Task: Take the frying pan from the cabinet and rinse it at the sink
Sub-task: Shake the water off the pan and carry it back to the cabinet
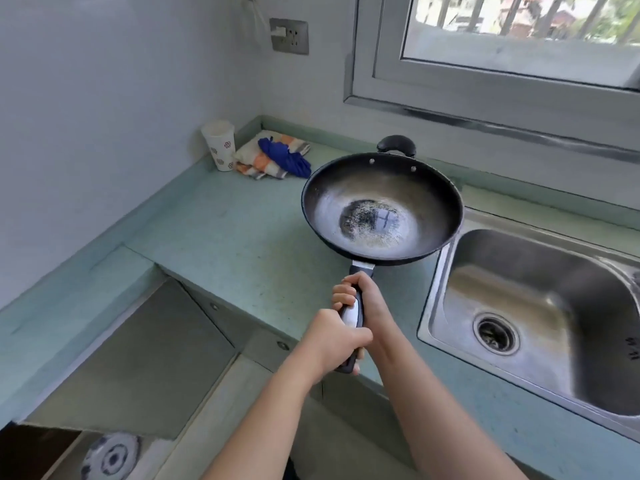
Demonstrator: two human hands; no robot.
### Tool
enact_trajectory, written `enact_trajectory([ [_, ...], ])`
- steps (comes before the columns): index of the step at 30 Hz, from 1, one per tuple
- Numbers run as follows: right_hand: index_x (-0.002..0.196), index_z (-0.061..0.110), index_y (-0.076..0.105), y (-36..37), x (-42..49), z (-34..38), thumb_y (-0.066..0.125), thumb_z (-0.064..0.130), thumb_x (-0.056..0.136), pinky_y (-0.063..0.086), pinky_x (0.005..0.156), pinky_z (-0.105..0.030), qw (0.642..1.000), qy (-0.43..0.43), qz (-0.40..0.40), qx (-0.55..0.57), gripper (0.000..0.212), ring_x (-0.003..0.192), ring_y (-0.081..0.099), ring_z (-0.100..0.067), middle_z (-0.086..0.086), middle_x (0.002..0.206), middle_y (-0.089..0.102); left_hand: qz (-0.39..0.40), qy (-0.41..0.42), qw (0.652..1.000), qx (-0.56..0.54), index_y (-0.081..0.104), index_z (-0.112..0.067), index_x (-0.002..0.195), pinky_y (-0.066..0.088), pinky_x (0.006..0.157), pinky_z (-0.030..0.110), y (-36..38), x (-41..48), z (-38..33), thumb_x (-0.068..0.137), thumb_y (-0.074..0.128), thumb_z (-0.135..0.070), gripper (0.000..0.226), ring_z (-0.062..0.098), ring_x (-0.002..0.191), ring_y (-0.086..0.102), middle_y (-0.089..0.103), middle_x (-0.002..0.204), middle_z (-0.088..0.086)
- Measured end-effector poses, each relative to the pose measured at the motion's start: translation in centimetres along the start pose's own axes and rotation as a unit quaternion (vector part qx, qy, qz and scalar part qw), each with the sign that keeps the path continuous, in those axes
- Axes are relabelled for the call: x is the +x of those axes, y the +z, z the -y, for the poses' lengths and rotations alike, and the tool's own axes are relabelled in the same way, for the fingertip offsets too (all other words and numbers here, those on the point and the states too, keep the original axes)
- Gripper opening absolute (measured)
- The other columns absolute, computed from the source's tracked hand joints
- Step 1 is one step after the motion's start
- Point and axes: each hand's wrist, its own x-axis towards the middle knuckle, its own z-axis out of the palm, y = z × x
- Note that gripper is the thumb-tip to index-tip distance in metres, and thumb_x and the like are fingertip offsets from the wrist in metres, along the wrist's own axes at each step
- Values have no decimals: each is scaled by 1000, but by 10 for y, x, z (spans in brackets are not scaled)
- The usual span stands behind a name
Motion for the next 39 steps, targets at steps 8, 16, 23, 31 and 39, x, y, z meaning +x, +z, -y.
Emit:
enact_trajectory([
  [8, 32, 17, 36, 32, 87, 1, 27, 13, 89, 35, 32, -11, 998, -47, -28, 40, 57, 21, 30, -5, 7, 31, 32, 55, 7, 998, 39, 50, -4, 65, 44, 36, 20, -73, 70, -12, 73, 53, 0, 10, 13, 28, 47, 52, 47, 5],
  [16, 37, 17, 34, 33, 120, -5, 30, 12, 88, 35, 31, -12, 992, -80, -62, 72, 51, 22, 30, -5, 7, 32, 33, 97, -4, 993, 67, 54, -4, 70, 50, 44, 26, -98, 104, -6, 73, 56, 0, 5, 12, 33, 50, 54, 49, 4],
  [23, 38, 17, 36, 32, 121, -5, 30, 14, 88, 35, 31, -12, 992, -76, -74, 75, 50, 22, 31, -5, 7, 33, 34, 108, -12, 992, 61, 52, -5, 63, 44, 36, 19, -98, 106, -5, 73, 55, 0, 11, 14, 33, 50, 55, 50, 5],
  [31, 59, 16, 34, 34, 116, -3, 36, 15, 91, 38, 34, -13, 989, -81, -107, 57, 33, 26, 39, -5, 6, 36, 41, 128, -23, 990, 57, 52, -7, 69, 45, 36, 19, -97, 109, -6, 77, 55, -4, 8, 14, 29, 53, 58, 53, 5],
  [39, 69, 6, 50, 29, 109, -5, 48, 16, 89, 50, 46, -20, 973, -134, -187, -24, 23, 44, 56, -15, -6, 61, 55, 115, 53, 986, 111, 46, -19, 97, 52, 63, 29, -103, 111, -1, 76, 62, -31, 30, 16, 76, 65, 64, 89, 1],
])
